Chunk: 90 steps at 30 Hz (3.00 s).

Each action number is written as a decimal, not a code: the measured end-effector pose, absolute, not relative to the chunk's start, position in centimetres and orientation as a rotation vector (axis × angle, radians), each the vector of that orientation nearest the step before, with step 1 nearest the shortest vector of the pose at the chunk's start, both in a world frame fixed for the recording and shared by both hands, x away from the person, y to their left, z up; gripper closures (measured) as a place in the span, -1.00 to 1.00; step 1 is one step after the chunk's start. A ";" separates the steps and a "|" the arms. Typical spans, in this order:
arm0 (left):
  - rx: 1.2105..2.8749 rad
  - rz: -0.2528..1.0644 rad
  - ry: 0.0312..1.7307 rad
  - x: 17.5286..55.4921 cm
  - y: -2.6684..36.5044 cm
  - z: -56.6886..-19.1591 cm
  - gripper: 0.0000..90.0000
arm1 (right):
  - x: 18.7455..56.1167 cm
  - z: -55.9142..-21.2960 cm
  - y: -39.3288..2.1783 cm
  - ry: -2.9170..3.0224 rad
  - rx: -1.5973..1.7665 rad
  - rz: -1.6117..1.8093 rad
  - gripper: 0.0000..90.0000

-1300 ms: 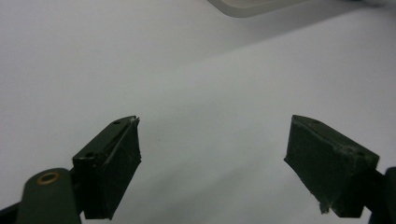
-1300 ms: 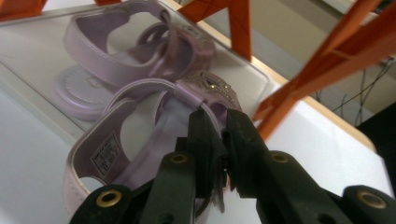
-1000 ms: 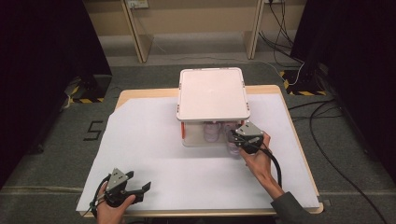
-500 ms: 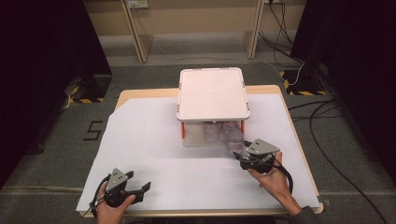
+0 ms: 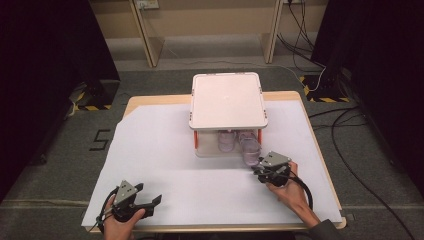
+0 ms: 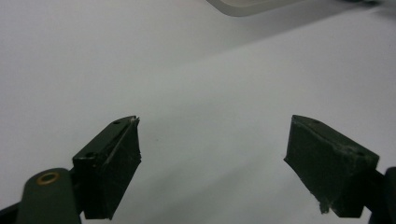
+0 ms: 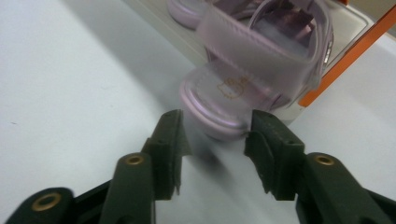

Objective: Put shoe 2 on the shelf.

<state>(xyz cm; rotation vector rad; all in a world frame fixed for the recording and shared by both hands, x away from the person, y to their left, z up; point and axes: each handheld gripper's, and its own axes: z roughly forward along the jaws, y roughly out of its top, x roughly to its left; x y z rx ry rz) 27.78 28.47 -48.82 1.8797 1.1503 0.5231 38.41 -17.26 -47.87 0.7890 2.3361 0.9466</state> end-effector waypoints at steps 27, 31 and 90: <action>1.884 0.519 1.149 27.8 28.3 -49.0 -0.62 | 42.7 -48.1 -15.3 2.217 0.868 0.912 0.38; 1.890 0.518 1.150 27.8 28.3 -49.0 -0.62 | 43.0 -48.2 -15.2 2.205 0.876 0.920 0.38; 1.885 0.520 1.139 27.7 28.4 -48.8 -0.62 | 31.2 -47.7 -21.2 2.305 1.011 1.310 -0.64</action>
